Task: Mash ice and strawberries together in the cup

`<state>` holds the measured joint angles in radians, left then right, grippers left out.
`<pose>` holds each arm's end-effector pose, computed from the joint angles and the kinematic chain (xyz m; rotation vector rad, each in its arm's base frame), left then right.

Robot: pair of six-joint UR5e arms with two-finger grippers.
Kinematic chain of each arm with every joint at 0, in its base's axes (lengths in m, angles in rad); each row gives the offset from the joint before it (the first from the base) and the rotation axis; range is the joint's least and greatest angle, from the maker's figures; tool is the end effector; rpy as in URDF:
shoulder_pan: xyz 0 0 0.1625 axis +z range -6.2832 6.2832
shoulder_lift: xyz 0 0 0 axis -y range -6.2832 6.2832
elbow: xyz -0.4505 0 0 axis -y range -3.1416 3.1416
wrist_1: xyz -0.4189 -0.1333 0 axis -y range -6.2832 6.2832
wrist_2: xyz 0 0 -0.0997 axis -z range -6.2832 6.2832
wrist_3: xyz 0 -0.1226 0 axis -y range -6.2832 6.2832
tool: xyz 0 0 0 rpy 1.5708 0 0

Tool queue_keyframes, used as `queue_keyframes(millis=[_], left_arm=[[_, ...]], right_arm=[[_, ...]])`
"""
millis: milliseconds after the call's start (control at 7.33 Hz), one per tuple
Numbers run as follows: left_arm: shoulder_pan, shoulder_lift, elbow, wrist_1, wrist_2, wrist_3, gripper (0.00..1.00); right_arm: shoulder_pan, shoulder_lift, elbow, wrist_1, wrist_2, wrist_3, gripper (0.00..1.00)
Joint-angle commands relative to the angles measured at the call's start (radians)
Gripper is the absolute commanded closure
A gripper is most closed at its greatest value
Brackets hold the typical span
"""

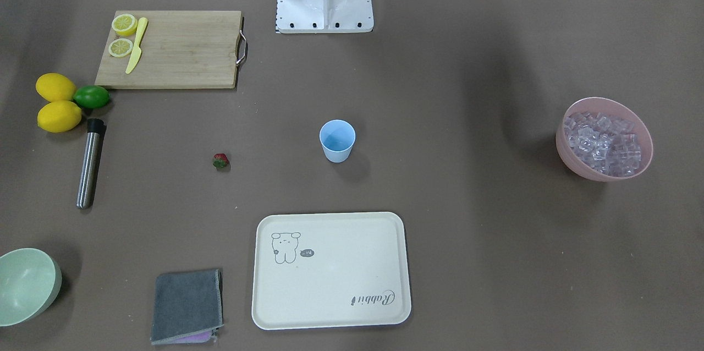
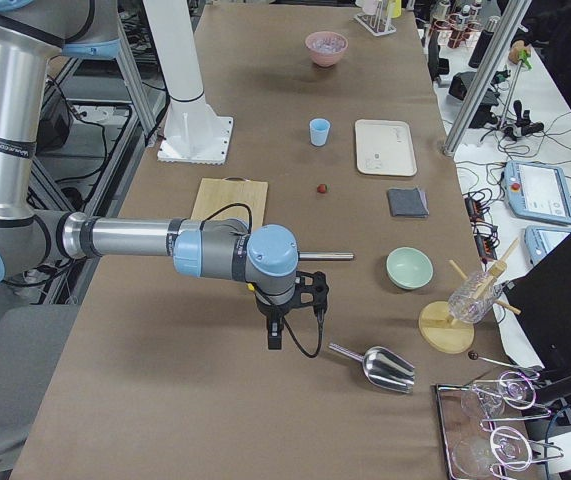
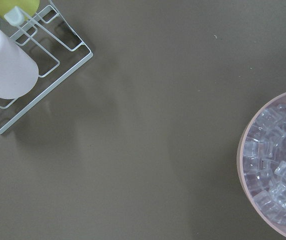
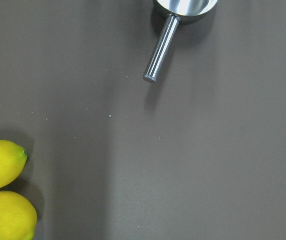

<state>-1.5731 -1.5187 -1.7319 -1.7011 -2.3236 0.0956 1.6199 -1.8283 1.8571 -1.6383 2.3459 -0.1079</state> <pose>-0.0507 -0.5109 0.6301 0.2645 0.7379 0.1785 0.0671 -0.3974 0.6775 0.0241 -0.7755 -0.0408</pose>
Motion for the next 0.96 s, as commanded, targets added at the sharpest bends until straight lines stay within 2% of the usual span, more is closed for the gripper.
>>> queue_keyframes(millis=[0, 409, 546, 819], left_arm=[[0.025, -0.005, -0.043, -0.003, 0.010, 0.000, 0.02], [0.109, 0.003, -0.104, -0.037, 0.010, -0.060, 0.02], [0.179, 0.012, -0.100, -0.137, 0.039, -0.168, 0.02], [0.374, 0.021, -0.083, -0.274, 0.177, -0.449, 0.02]], right_arm=[[0.000, 0.000, -0.004, 0.000, 0.004, 0.001, 0.00], [0.000, -0.003, -0.004, 0.000, 0.046, -0.004, 0.00], [0.000, -0.005, -0.004, 0.000, 0.046, -0.004, 0.00], [0.000, -0.006, -0.004, 0.002, 0.046, -0.006, 0.00]])
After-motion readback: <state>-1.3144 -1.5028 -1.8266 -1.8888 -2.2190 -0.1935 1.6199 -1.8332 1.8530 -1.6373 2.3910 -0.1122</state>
